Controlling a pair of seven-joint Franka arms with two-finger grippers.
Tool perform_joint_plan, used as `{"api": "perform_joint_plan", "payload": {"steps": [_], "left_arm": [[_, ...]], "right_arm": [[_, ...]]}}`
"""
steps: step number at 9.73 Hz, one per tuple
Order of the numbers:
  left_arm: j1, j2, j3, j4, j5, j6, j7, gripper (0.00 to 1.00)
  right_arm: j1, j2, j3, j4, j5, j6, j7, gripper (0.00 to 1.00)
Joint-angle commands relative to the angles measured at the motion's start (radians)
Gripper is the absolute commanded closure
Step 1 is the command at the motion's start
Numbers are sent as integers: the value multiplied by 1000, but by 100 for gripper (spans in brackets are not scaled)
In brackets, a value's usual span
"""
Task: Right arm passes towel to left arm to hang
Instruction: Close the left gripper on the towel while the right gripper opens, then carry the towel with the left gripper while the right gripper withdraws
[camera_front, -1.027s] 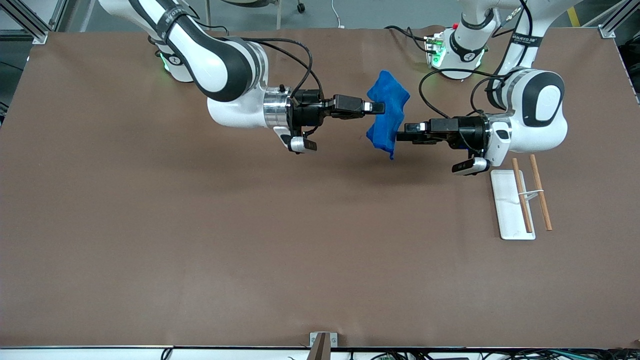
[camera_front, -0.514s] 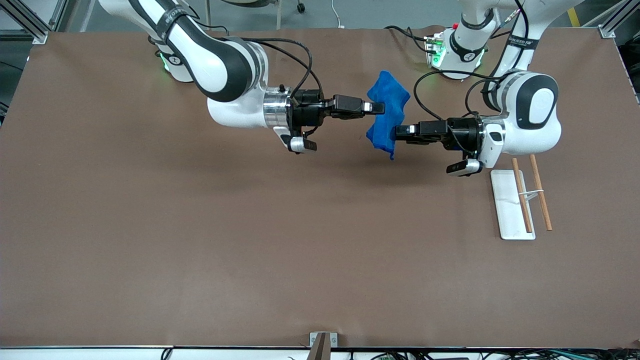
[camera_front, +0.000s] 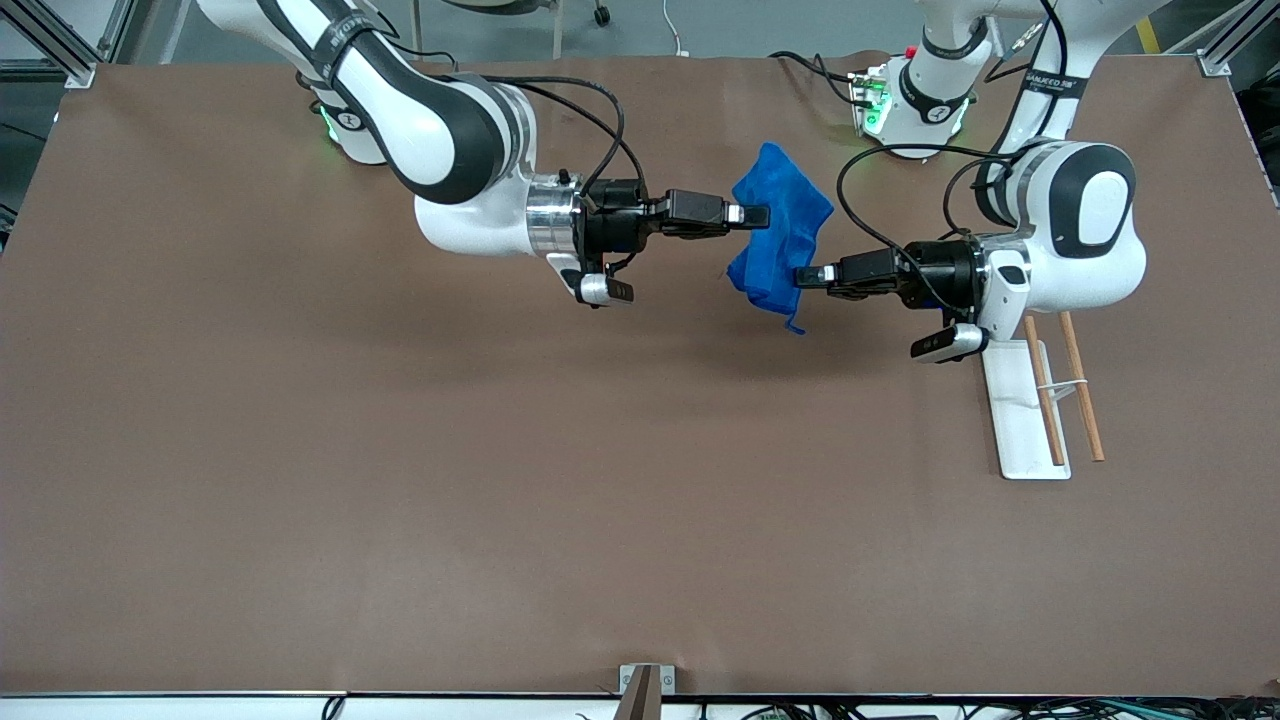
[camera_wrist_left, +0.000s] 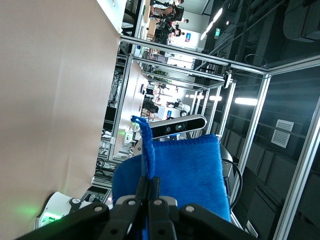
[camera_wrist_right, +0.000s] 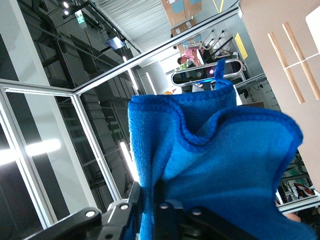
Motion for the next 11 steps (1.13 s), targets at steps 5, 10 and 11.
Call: {"api": "perform_joint_plan", "payload": {"steps": [5, 10, 11], "left_arm": [[62, 46, 6, 109, 253, 22, 6, 100], [74, 116, 248, 290, 602, 19, -12, 100], [74, 142, 311, 324, 669, 17, -8, 100]], "right_arm": [[-154, -15, 1, -84, -395, 54, 0, 0], [-206, -13, -184, -154, -936, 55, 3, 0], [-206, -13, -232, -154, -1005, 54, 3, 0]]}}
